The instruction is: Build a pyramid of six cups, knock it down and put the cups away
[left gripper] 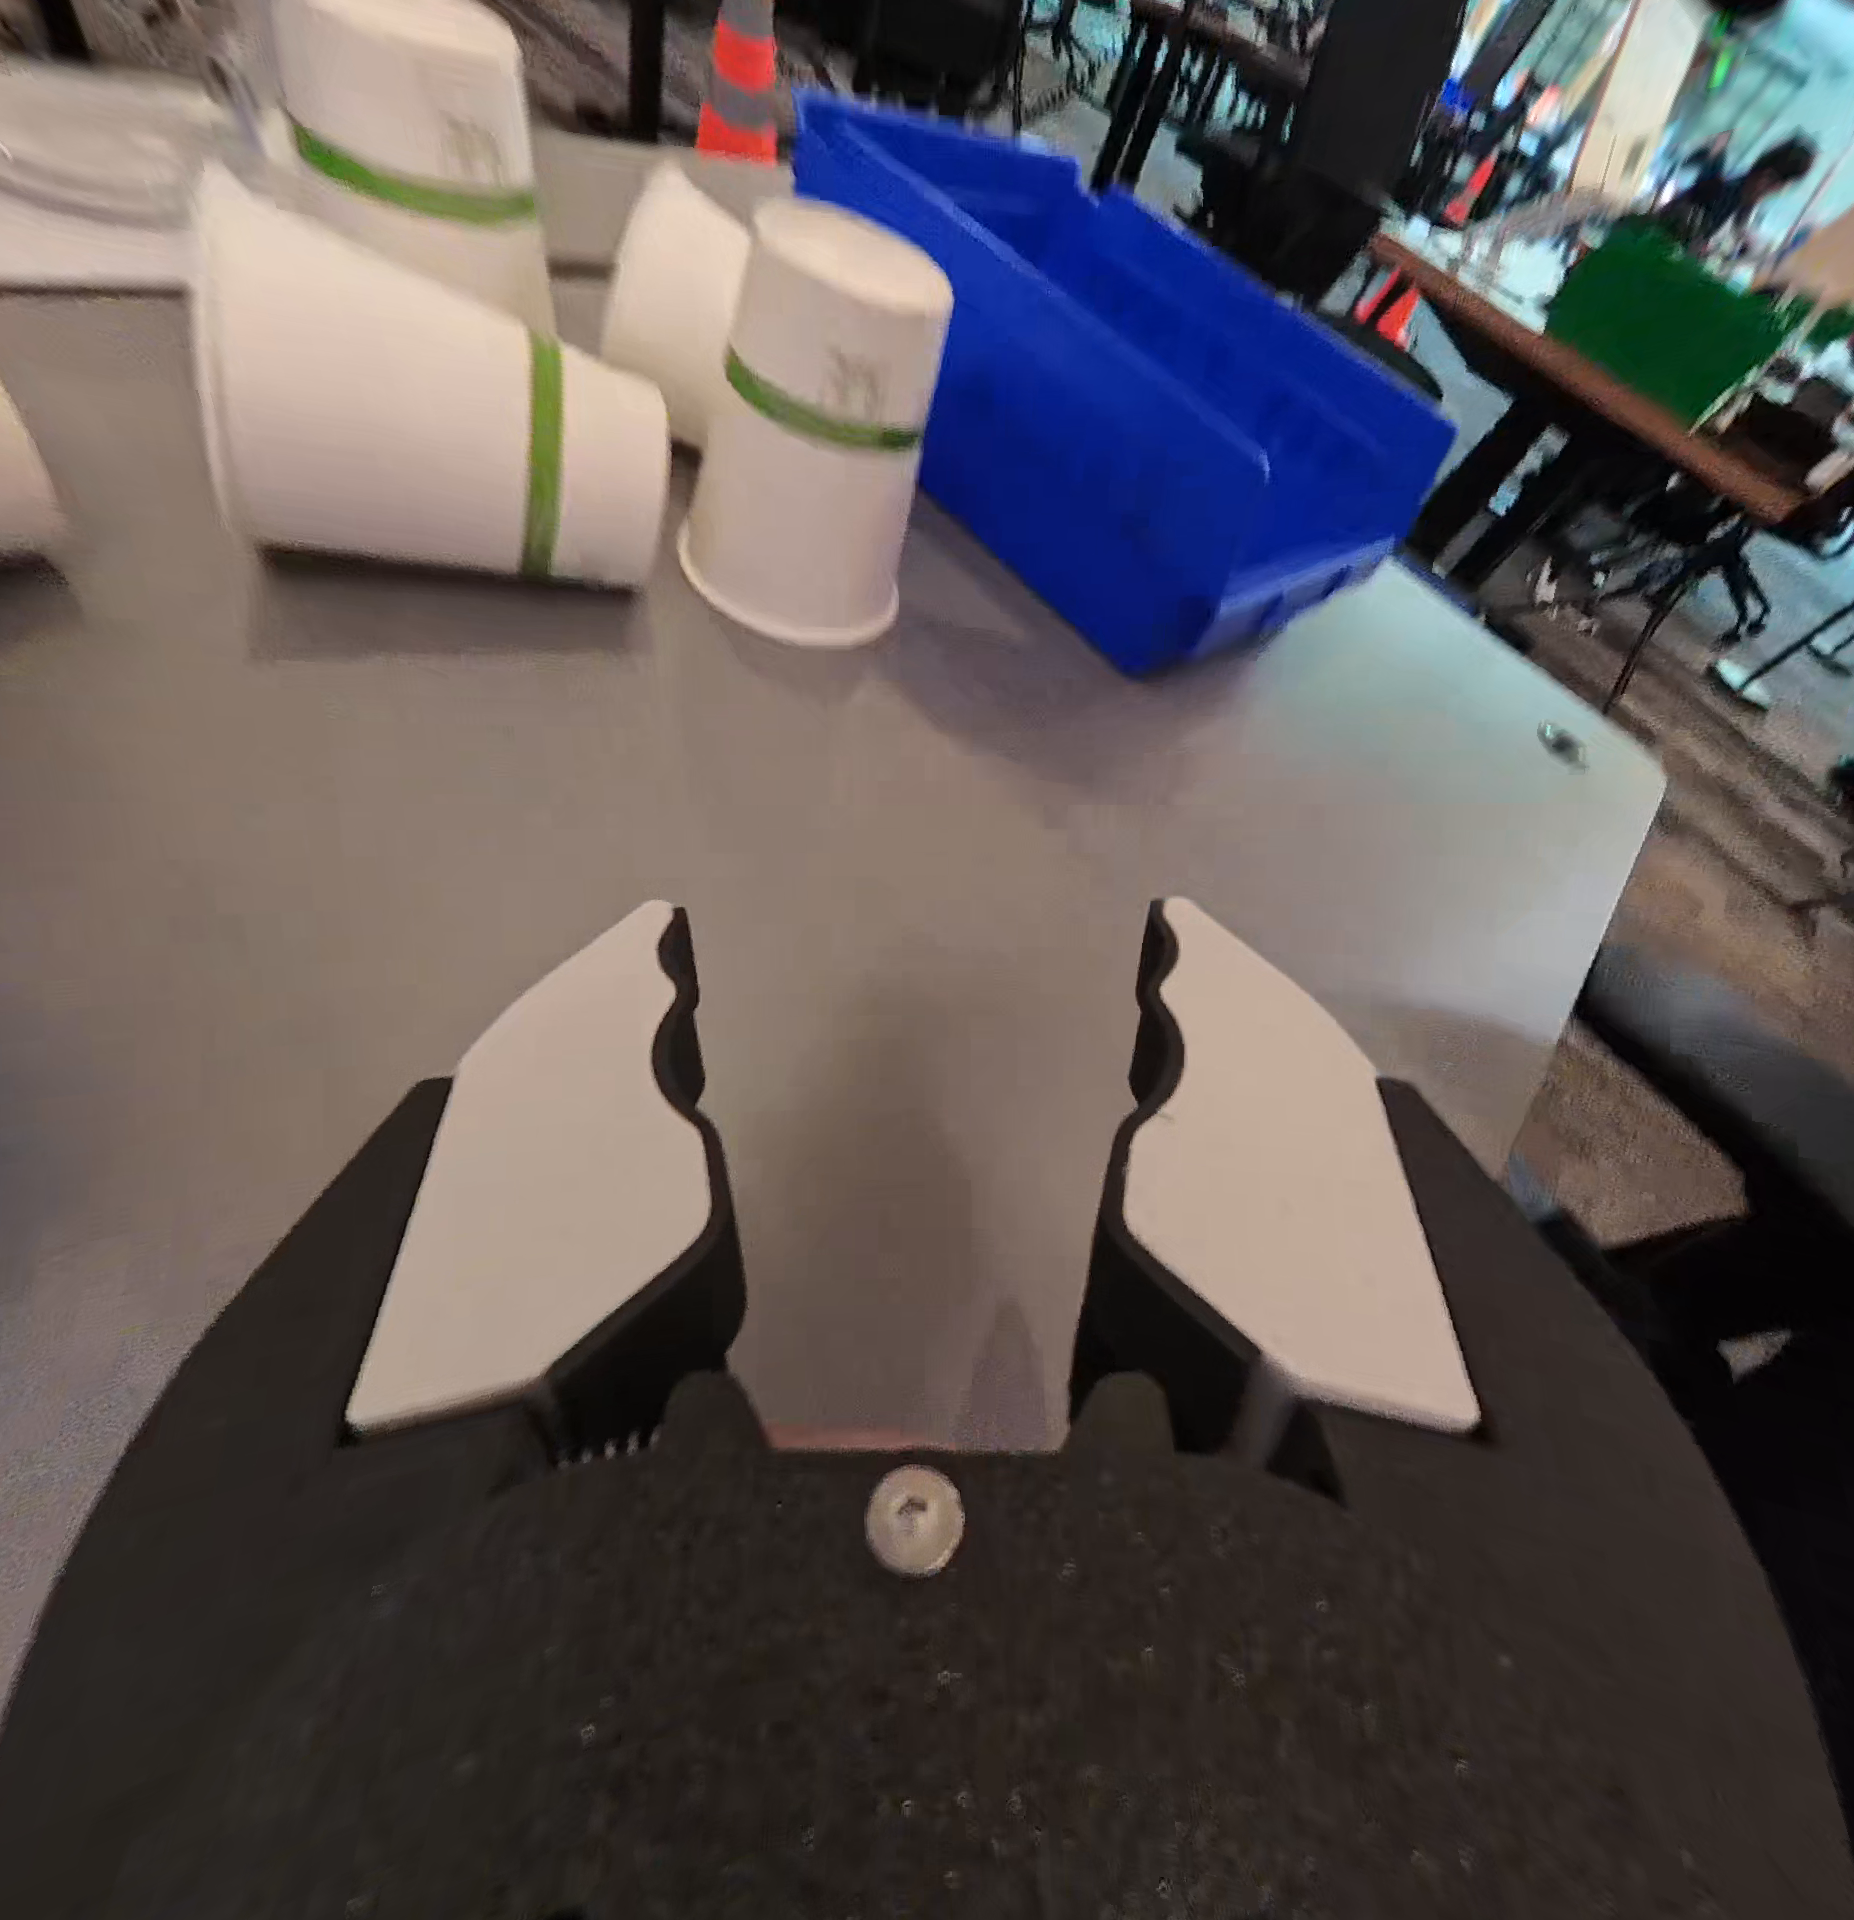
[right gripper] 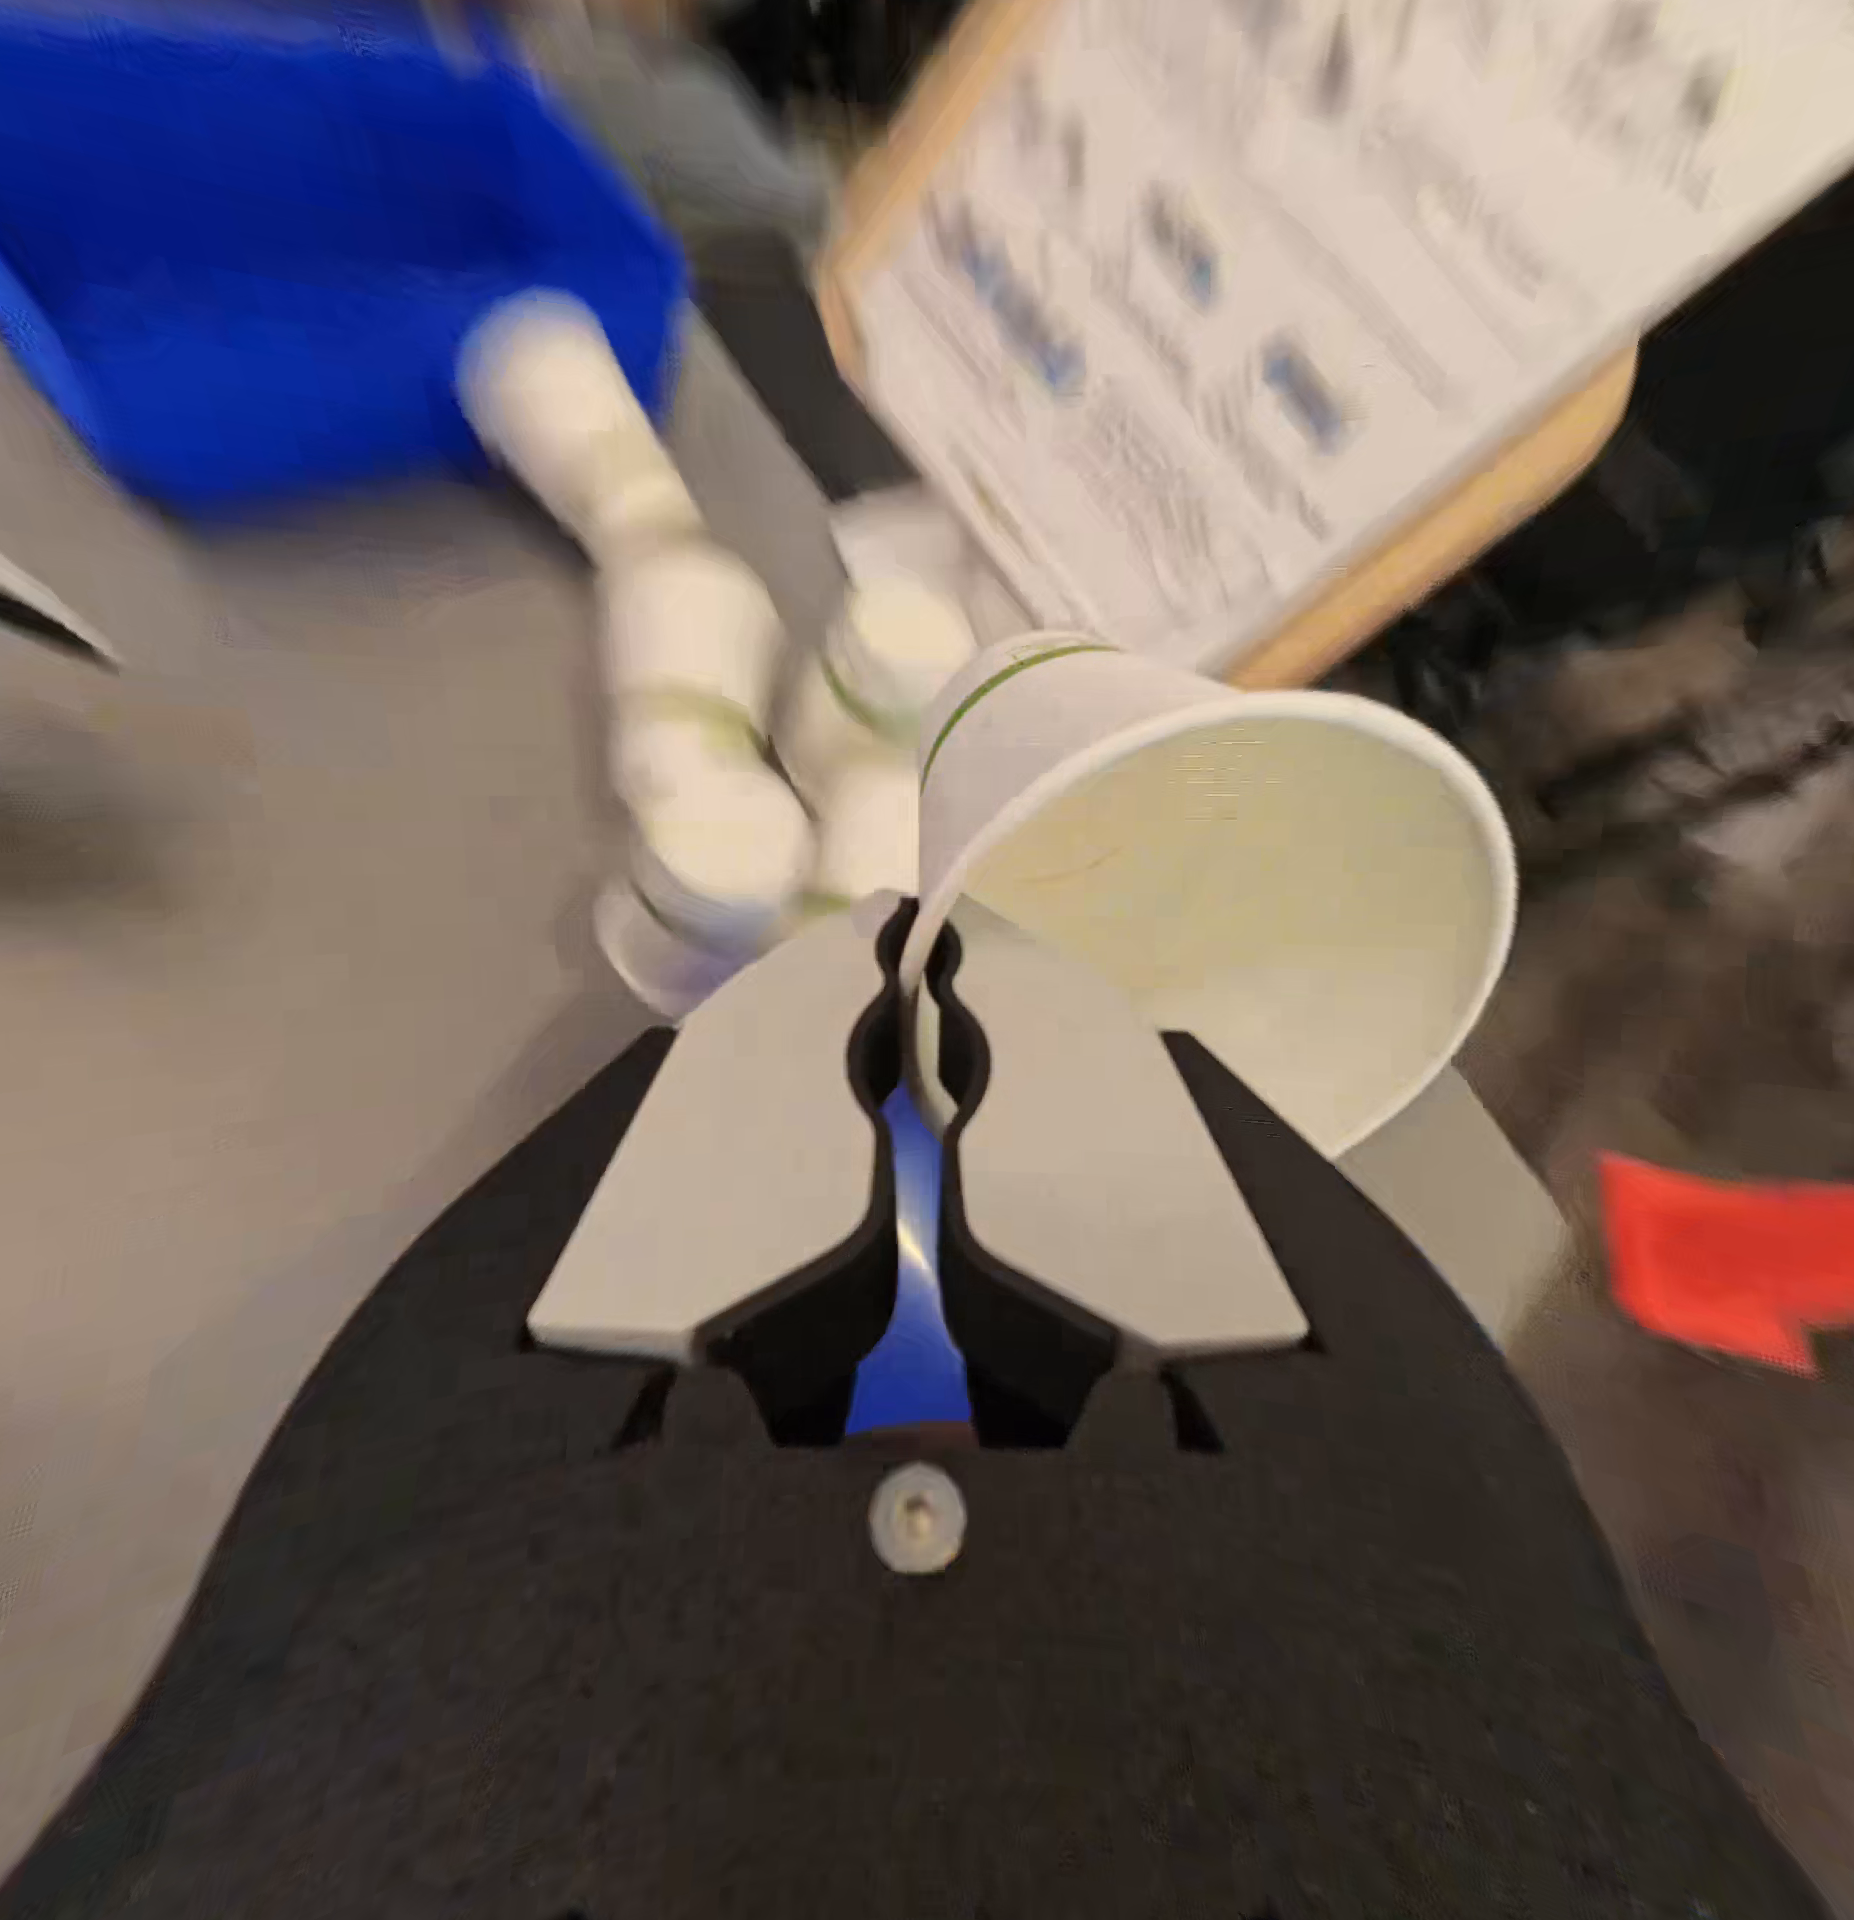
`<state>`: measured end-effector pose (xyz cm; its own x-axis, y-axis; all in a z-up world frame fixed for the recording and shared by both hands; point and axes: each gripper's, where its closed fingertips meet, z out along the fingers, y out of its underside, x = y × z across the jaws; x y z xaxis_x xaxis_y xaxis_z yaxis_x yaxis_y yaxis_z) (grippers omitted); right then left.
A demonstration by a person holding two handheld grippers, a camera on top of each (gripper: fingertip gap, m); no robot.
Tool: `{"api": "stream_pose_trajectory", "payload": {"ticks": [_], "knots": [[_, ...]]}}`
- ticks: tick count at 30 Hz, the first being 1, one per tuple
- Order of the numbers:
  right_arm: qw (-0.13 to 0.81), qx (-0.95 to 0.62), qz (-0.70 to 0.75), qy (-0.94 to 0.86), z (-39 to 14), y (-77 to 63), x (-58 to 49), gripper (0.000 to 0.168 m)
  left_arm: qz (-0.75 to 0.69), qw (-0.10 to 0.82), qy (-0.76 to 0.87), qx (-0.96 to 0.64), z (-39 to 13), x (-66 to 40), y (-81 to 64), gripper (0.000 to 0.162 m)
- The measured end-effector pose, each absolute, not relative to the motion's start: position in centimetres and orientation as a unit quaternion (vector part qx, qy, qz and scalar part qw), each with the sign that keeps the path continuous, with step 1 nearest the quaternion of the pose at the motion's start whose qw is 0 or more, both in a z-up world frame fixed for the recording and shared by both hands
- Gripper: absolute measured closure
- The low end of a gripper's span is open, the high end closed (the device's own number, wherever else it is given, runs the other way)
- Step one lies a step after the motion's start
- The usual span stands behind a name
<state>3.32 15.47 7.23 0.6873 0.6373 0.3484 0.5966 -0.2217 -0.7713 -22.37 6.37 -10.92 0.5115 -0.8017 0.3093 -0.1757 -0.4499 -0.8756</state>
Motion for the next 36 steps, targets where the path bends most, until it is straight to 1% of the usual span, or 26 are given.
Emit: {"api": "stream_pose_trajectory", "payload": {"ticks": [2, 4, 5, 9, 12, 14, 16, 19, 20, 21, 22, 24, 25, 26, 29, 31, 33, 35, 36], "knots": [[0.367, -0.828, -0.066, -0.419, 4.6, 17.3, 7.9, 0.168, -0.371, 0.402, 0.338, -0.766, -11.9, -21.9, 5.3, 0.082], [0.241, -0.872, -0.074, -0.420, 1.0, 17.9, 11.2, 0.167, -0.372, 0.391, 0.358, -0.762, -12.2, -21.1, 4.8, 0.081], [0.194, -0.886, -0.063, -0.417, -0.8, 18.0, 12.1, 0.167, -0.370, 0.384, 0.368, -0.762, -12.4, -20.8, 4.7, 0.081], [0.081, -0.900, -0.068, -0.424, -7.0, 18.5, 14.2, 0.168, -0.358, 0.377, 0.384, -0.763, -13.0, -20.7, 4.1, 0.080], [0.039, -0.905, -0.055, -0.421, -10.5, 18.5, 14.1, 0.168, -0.352, 0.382, 0.392, -0.759, -12.8, -20.8, 4.0, 0.080], [0.019, -0.906, -0.049, -0.421, -11.8, 18.2, 14.0, 0.168, -0.347, 0.387, 0.397, -0.757, -12.6, -20.9, 4.0, 0.080], [0.016, -0.904, -0.057, -0.423, -12.0, 18.4, 14.0, 0.168, -0.343, 0.389, 0.401, -0.755, -12.6, -20.9, 4.0, 0.080], [0.011, -0.910, -0.032, -0.413, -11.9, 18.2, 13.4, 0.167, -0.340, 0.389, 0.405, -0.754, -12.6, -20.9, 4.1, 0.080], [0.006, -0.911, -0.038, -0.410, -11.9, 18.2, 13.7, 0.164, -0.341, 0.388, 0.406, -0.754, -12.7, -20.9, 4.0, 0.080], [0.001, -0.913, -0.043, -0.407, -11.9, 18.3, 14.0, 0.155, -0.341, 0.387, 0.407, -0.754, -12.7, -20.9, 4.0, 0.080], [-0.002, -0.914, -0.040, -0.403, -11.8, 18.2, 14.0, 0.151, -0.341, 0.386, 0.408, -0.754, -12.7, -20.8, 3.9, 0.080], [0.027, -0.916, -0.028, -0.400, -10.4, 18.3, 13.4, 0.143, -0.340, 0.385, 0.410, -0.754, -12.8, -20.8, 3.9, 0.079], [0.066, -0.916, -0.023, -0.394, -9.0, 18.5, 12.6, 0.135, -0.339, 0.386, 0.411, -0.753, -12.8, -20.8, 3.9, 0.079], [0.118, -0.913, -0.013, -0.389, -7.2, 18.6, 11.4, 0.128, -0.339, 0.385, 0.412, -0.753, -12.8, -20.9, 3.9, 0.078], [0.318, -0.863, 0.049, -0.390, -1.1, 16.6, 5.0, 0.125, -0.338, 0.384, 0.412, -0.754, -12.9, -20.9, 4.0, 0.078], [0.424, -0.807, 0.118, -0.395, 1.1, 13.1, -0.5, 0.123, -0.343, 0.381, 0.410, -0.754, -13.0, -20.8, 4.0, 0.078], [0.483, -0.754, 0.203, -0.396, 1.2, 8.9, -5.9, 0.123, -0.347, 0.376, 0.409, -0.756, -13.2, -20.6, 4.0, 0.079], [0.498, -0.714, 0.294, -0.395, -0.8, 5.0, -10.8, 0.122, -0.347, 0.372, 0.410, -0.757, -13.4, -20.5, 3.9, 0.079], [0.498, -0.707, 0.317, -0.388, -2.4, 3.8, -12.5, 0.120, -0.345, 0.371, 0.412, -0.757, -13.6, -20.5, 3.8, 0.079]]}}
